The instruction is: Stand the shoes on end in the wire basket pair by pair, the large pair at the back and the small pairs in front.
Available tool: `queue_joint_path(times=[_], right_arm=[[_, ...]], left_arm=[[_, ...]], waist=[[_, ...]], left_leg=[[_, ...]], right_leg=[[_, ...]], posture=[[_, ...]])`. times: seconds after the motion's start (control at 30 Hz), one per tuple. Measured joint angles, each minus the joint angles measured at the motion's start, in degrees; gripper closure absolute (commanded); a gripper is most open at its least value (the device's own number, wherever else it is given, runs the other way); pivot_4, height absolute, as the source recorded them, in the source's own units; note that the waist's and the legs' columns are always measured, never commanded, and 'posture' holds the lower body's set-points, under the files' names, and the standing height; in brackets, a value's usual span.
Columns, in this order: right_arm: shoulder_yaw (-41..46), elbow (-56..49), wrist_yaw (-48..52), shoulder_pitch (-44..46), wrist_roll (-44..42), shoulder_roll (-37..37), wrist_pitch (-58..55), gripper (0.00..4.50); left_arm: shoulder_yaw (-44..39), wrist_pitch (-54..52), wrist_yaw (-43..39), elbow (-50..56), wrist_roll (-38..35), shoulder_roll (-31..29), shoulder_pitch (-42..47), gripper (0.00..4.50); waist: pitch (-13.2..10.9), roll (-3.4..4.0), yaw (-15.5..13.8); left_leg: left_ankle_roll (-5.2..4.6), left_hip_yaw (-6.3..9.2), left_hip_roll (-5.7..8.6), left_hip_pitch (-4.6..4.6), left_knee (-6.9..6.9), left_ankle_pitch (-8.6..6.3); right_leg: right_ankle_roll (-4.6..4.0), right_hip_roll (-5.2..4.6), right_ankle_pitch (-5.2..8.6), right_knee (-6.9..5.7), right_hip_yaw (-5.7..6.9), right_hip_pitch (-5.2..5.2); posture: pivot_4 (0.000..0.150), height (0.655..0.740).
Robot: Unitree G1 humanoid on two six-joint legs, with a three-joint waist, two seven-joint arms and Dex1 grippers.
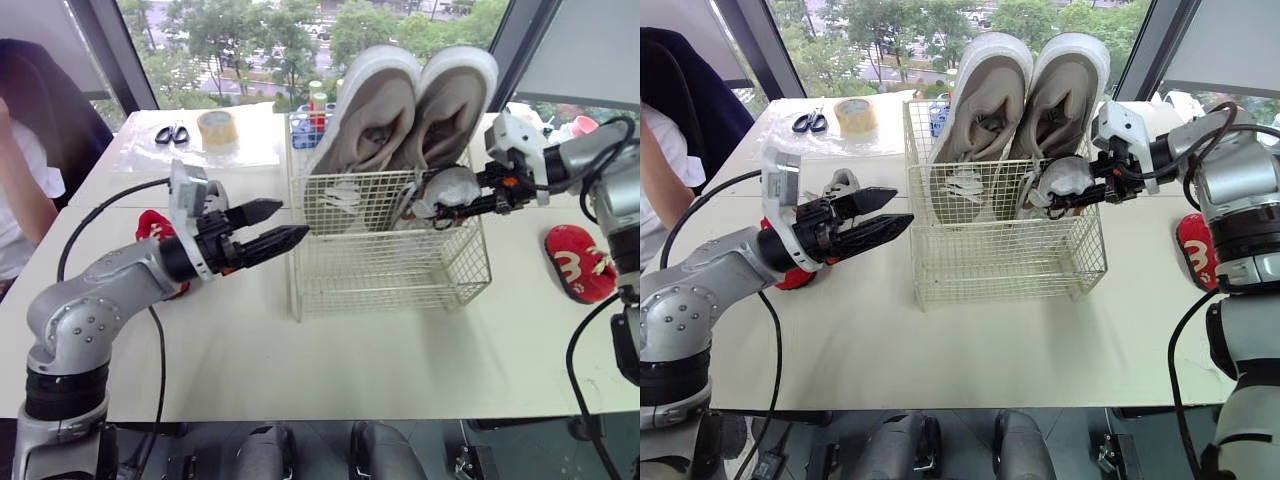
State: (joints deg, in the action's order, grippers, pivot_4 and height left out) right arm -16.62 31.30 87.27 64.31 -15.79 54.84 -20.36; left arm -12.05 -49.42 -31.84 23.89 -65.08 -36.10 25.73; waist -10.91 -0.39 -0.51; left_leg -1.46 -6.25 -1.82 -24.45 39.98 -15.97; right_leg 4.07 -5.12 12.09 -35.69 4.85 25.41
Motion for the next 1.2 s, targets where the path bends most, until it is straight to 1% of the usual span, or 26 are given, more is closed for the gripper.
queue_joint_path(times=[0.1,0.13,0.27,0.4,0.5,0.57,0.63,0.73,0.9,0.97,1.07,1.2], right_arm=[[1.76,-2.38,0.43,-1.15,0.51,0.29,-0.27,0.08],[2.20,-3.63,0.41,-1.62,1.05,0.79,-0.18,0.02],[4.31,-8.31,-0.26,-4.06,2.32,3.89,-0.21,0.02],[8.01,-13.12,-1.34,-6.36,3.28,9.37,-0.55,0.02],[11.22,-15.43,-1.78,-7.49,3.28,12.77,-0.97,0.02],[13.13,-17.46,-2.00,-7.71,3.01,14.06,-2.64,0.02],[14.66,-21.28,-2.06,-7.40,0.96,14.12,-5.66,0.02],[16.08,-30.34,-1.96,-6.79,-4.90,13.21,-12.07,0.02],[17.43,-42.78,-4.00,-7.44,-13.96,9.80,-20.96,0.02],[17.77,-46.97,-5.25,-8.91,-16.94,9.01,-23.37,0.02],[18.32,-51.82,-7.36,-13.07,-20.01,8.71,-26.11,0.02],[19.80,-57.47,-11.10,-18.82,-23.47,7.62,-28.42,0.02]], left_arm=[[0.00,-0.10,0.49,0.04,0.31,-0.51,-0.47,0.00],[-0.01,-0.10,0.65,0.10,0.50,-0.83,-0.47,0.00],[-0.09,-0.10,2.17,0.55,1.69,-1.36,-0.51,0.00],[-0.36,-0.23,5.15,0.73,3.10,-1.89,-0.54,0.00],[-0.34,-0.25,9.40,0.32,6.56,-2.00,0.04,0.00],[-0.10,-0.62,12.63,-1.71,9.24,-1.97,2.07,0.00],[0.15,-2.01,16.75,-5.50,12.52,-1.94,5.86,0.00],[1.60,-6.19,23.03,-13.25,18.25,-1.97,13.03,0.00],[4.79,-12.41,25.66,-26.36,24.96,-1.87,20.79,0.00],[5.84,-13.66,25.68,-31.60,28.12,-2.11,22.72,0.00],[6.93,-13.31,23.91,-37.44,32.03,-2.35,23.37,0.00],[9.25,-8.59,19.44,-46.32,37.19,-1.80,24.90,0.00]], waist=[[0.00,0.00,-0.10],[0.00,0.00,-0.09],[0.00,0.00,-0.19],[0.00,0.00,-0.18],[0.00,0.00,-0.15],[0.00,0.00,-0.15],[0.00,0.00,-0.08],[0.00,0.00,-0.09],[0.00,-0.03,-0.21],[0.01,-0.05,-0.27],[0.02,-0.08,-0.23],[0.02,-0.14,-0.31]], left_leg=[[0.00,0.00,0.01,0.01,0.02,0.00],[0.00,0.01,0.01,0.03,0.02,-0.01],[0.00,0.02,0.02,0.03,0.01,-0.01],[0.01,0.02,0.02,0.01,-0.01,-0.01],[0.00,0.02,0.01,0.03,-0.01,-0.02],[-0.01,0.04,0.00,0.05,-0.01,-0.02],[-0.14,0.05,0.00,0.07,-0.01,-0.09],[-0.22,0.11,-0.01,0.09,-0.01,-0.14],[0.02,0.10,0.01,0.07,0.01,0.00],[0.04,0.09,0.02,0.06,0.01,0.01],[0.03,0.06,0.05,0.05,0.02,0.01],[0.03,0.08,0.06,0.04,0.03,0.01]], right_leg=[[-0.01,-0.02,0.00,0.00,0.00,-0.02],[-0.01,-0.02,0.00,0.00,0.00,-0.04],[-0.02,-0.04,0.00,-0.01,0.00,-0.02],[-0.02,-0.05,0.00,0.01,0.02,-0.01],[-0.02,-0.04,0.00,0.00,0.01,-0.01],[-0.03,-0.02,0.01,-0.04,0.01,-0.01],[-0.04,-0.01,-0.01,-0.11,0.00,0.01],[-0.04,0.00,0.00,-0.25,0.00,0.03],[-0.03,-0.02,-0.01,-0.29,0.04,0.04],[-0.02,-0.04,-0.01,-0.29,0.05,0.03],[-0.02,-0.13,-0.01,-0.30,0.06,0.04],[-0.02,-0.15,-0.01,-0.31,0.14,0.03]], posture=[[0.150,0.7400],[0.150,0.7400],[0.150,0.7400],[0.150,0.7400],[0.150,0.7400],[0.150,0.7400],[0.150,0.7400],[0.150,0.7400],[0.150,0.7400],[0.150,0.7400],[0.150,0.7400],[0.150,0.7400]])
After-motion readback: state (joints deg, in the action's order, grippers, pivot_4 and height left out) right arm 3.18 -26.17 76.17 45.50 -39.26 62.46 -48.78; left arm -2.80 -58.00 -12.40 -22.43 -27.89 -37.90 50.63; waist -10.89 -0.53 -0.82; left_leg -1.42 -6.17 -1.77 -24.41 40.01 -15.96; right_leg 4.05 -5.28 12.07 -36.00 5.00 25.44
